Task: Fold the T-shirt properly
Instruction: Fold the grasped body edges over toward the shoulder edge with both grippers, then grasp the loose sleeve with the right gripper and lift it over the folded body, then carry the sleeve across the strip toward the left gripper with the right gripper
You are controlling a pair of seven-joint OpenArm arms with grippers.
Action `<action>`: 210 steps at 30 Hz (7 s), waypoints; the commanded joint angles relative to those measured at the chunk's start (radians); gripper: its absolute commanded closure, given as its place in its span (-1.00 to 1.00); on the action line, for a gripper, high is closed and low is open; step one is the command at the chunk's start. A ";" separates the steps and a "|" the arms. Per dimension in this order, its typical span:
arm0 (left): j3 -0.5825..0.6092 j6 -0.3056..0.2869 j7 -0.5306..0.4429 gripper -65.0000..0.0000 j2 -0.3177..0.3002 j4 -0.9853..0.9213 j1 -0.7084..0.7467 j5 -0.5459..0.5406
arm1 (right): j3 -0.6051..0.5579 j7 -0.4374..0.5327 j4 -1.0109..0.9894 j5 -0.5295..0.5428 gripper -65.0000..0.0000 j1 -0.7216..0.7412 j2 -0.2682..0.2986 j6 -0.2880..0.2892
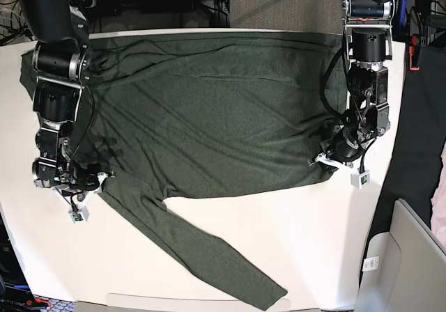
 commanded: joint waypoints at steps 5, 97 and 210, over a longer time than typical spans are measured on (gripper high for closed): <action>-0.004 -0.006 -0.019 1.00 -0.012 0.017 -0.023 -0.006 | -0.002 -0.116 0.005 0.132 0.80 0.001 0.007 0.014; -0.248 0.001 0.435 0.40 -0.013 0.660 0.488 -0.003 | 0.472 -0.416 1.031 0.810 0.98 -0.897 0.265 0.061; -0.417 0.001 0.423 0.18 0.053 0.667 0.468 -0.005 | -0.174 -0.587 1.297 1.100 0.98 -0.771 0.058 0.192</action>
